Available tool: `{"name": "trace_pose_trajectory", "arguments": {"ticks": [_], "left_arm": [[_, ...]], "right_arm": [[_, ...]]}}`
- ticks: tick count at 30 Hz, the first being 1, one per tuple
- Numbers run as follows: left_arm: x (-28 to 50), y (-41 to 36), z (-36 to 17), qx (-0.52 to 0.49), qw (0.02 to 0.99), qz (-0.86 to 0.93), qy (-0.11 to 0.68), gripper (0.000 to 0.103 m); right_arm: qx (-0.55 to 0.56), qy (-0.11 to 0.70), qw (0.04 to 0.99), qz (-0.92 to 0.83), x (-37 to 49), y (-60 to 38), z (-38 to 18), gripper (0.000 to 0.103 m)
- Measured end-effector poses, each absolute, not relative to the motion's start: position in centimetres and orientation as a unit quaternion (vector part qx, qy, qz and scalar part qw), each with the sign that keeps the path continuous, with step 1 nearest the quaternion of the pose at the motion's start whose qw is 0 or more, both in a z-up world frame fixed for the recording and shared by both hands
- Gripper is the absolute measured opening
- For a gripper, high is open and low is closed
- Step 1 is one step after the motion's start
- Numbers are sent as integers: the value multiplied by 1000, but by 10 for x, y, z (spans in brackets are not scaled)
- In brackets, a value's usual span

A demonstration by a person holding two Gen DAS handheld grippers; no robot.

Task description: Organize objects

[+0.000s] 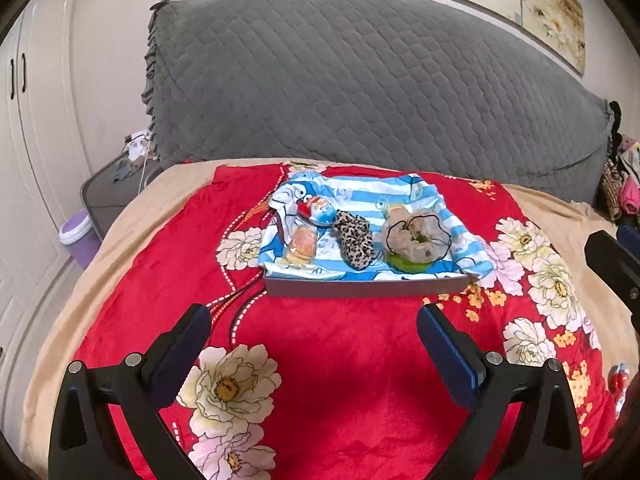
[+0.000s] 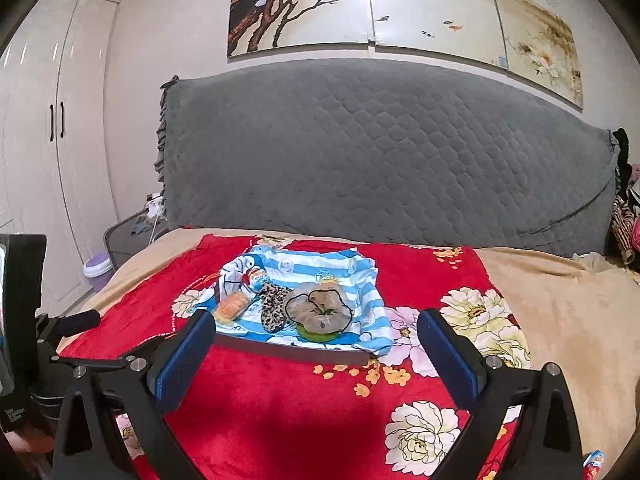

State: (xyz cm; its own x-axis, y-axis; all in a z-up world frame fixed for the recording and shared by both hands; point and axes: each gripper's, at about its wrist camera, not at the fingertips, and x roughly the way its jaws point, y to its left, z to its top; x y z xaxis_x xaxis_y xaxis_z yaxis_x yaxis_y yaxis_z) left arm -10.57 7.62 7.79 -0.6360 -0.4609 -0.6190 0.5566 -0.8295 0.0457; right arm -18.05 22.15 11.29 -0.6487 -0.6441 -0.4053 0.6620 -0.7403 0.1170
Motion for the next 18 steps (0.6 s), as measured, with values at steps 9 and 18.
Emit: {"name": "trace_pose_trajectory", "arguments": {"ticks": [9,18], "left_arm": [[-107,72,67,320,286,-899,85,102],[-108,63,44,334,290,-892,92,102]], "right_arm": [[237,25,352,-905,-189,216,92,102],[261,40,346,-900,-194,207,65,102]]}}
